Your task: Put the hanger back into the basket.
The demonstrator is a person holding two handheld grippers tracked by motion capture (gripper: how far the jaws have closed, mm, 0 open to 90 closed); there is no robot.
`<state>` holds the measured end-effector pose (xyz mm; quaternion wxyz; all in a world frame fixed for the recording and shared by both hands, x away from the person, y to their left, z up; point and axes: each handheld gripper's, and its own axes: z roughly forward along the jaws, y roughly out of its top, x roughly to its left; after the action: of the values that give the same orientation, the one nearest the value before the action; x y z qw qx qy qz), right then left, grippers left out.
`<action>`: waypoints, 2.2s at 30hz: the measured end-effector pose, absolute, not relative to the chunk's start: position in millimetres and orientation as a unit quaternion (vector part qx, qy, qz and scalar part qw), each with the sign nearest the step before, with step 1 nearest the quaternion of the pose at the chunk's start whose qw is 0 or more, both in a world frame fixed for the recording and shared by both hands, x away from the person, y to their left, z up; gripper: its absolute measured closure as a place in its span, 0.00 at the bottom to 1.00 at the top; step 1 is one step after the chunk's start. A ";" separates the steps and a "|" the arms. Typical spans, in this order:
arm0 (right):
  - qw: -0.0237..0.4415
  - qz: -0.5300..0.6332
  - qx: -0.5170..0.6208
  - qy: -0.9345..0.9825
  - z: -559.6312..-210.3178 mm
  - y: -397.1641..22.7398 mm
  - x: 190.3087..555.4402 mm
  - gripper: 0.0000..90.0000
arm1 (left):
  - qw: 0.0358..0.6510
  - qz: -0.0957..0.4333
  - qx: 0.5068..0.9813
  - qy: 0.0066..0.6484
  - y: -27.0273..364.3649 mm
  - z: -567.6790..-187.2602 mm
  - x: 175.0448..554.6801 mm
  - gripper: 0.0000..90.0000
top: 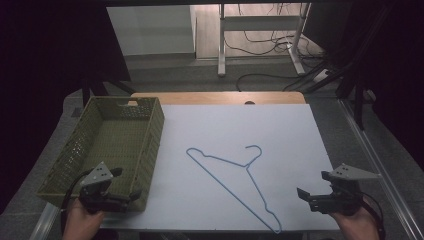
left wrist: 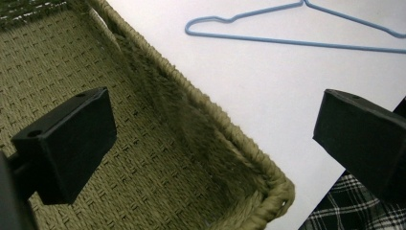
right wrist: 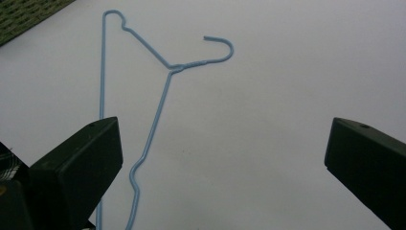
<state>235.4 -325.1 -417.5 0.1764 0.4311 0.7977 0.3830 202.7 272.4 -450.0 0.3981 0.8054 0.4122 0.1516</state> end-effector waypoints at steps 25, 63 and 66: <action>0.165 0.362 0.431 0.810 -422.4 -305.7 243.5 0.00 | 0.393 0.160 0.808 0.410 267.6 -450.3 203.7 0.01; 0.126 0.329 0.401 0.846 -436.6 -242.2 287.6 0.00 | 0.391 0.154 0.810 0.409 264.4 -452.8 205.8 0.01; 0.124 0.323 0.402 0.848 -439.2 -234.9 291.4 0.00 | 0.393 0.154 0.810 0.407 263.3 -451.3 206.4 0.01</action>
<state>291.4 -234.9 -439.2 0.1241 0.4019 0.8478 0.3228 206.4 263.3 -451.3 0.3935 0.8095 0.4074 0.1544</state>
